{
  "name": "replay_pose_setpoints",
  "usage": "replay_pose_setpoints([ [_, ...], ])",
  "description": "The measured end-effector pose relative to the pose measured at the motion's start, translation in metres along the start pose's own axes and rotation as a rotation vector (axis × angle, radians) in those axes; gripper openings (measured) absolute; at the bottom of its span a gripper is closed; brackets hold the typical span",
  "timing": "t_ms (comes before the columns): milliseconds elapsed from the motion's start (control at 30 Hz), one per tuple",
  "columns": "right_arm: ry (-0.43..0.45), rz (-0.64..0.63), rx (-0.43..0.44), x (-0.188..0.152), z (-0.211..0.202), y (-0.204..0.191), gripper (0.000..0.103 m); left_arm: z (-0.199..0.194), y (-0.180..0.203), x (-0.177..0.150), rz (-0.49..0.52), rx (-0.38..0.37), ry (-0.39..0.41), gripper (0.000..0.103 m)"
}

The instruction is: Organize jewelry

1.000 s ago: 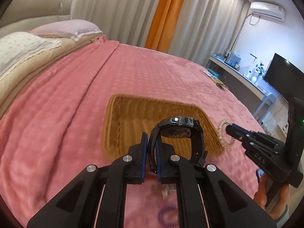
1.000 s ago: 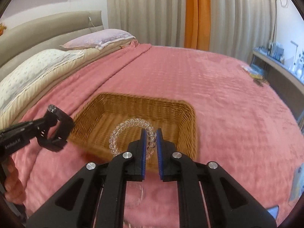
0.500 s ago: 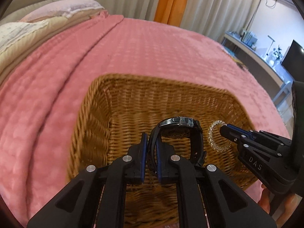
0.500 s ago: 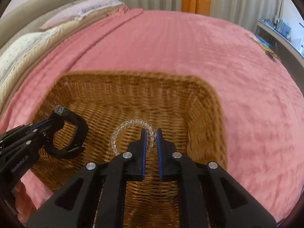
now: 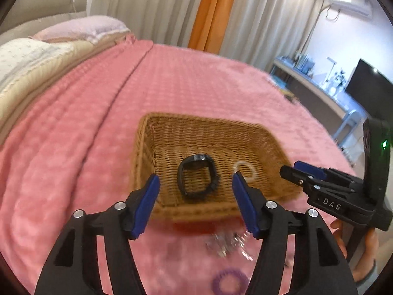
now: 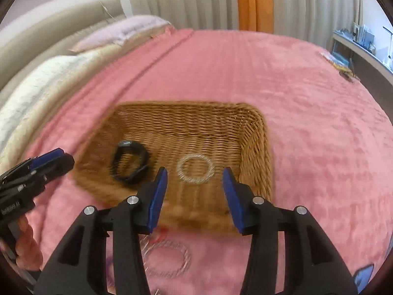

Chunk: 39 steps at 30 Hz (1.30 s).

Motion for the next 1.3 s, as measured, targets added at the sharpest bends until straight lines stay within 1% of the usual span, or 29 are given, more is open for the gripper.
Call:
replay_pose_setpoints([
  [67,0.031,-0.003,0.015,-0.011,-0.025,-0.002,0.043,-0.028,0.006,-0.006,0.003,-0.012,0.031,0.063],
  [133,0.055,-0.004,0.025,-0.022,-0.046,-0.001,0.043,-0.054,0.012,-0.019,0.004,-0.022,0.053,0.063],
  [233,0.081,-0.009,0.019,-0.05,-0.069,0.0,0.043,-0.076,0.018,-0.04,0.0,-0.026,0.064,0.063],
  [300,0.076,-0.013,0.019,-0.064,-0.073,-0.001,0.044,-0.083,0.018,-0.056,-0.009,-0.038,0.059,0.063],
  [367,0.055,-0.014,0.025,-0.081,-0.069,-0.001,0.044,-0.084,0.016,-0.077,-0.025,-0.041,0.039,0.063],
  [467,0.005,0.006,0.031,-0.105,-0.058,0.004,0.043,-0.072,0.004,-0.101,-0.072,-0.045,-0.021,0.063],
  [567,-0.053,0.042,0.023,-0.122,-0.043,0.016,0.043,-0.056,-0.01,-0.121,-0.131,-0.047,-0.091,0.06],
  [600,-0.072,0.062,0.031,-0.128,-0.04,0.021,0.043,-0.052,-0.013,-0.125,-0.144,-0.053,-0.106,0.056],
  [667,-0.11,0.125,0.078,-0.143,-0.039,0.032,0.043,-0.044,-0.021,-0.133,-0.187,-0.077,-0.141,0.056],
  [767,-0.15,0.179,0.128,-0.159,-0.037,0.037,0.043,-0.04,-0.024,-0.141,-0.219,-0.101,-0.155,0.056],
  [867,-0.187,0.223,0.188,-0.167,-0.03,0.039,0.043,-0.036,-0.021,-0.146,-0.219,-0.112,-0.165,0.056],
  [967,-0.217,0.28,0.237,-0.164,-0.02,0.041,0.043,-0.032,-0.017,-0.15,-0.216,-0.119,-0.173,0.055],
  [1033,-0.225,0.311,0.264,-0.159,-0.014,0.041,0.043,-0.032,-0.018,-0.152,-0.218,-0.128,-0.176,0.05],
  [1067,-0.227,0.323,0.272,-0.155,-0.011,0.041,0.043,-0.03,-0.019,-0.152,-0.221,-0.133,-0.178,0.05],
  [1200,-0.226,0.38,0.281,-0.145,0.0,0.042,0.043,-0.026,-0.022,-0.154,-0.237,-0.137,-0.182,0.048],
  [1300,-0.222,0.403,0.256,-0.138,0.009,0.043,0.043,-0.024,-0.022,-0.155,-0.233,-0.14,-0.182,0.048],
])
Point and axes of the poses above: each gripper's, at about its wrist camera, not at the fingertips, and z roughly the way its jaws point, y to its right, x to its top, the point moved 2 cm from there along z, roughly the way its jaws point, and after that the axes turned 8 degrees about -x, right-handed, at the moved point
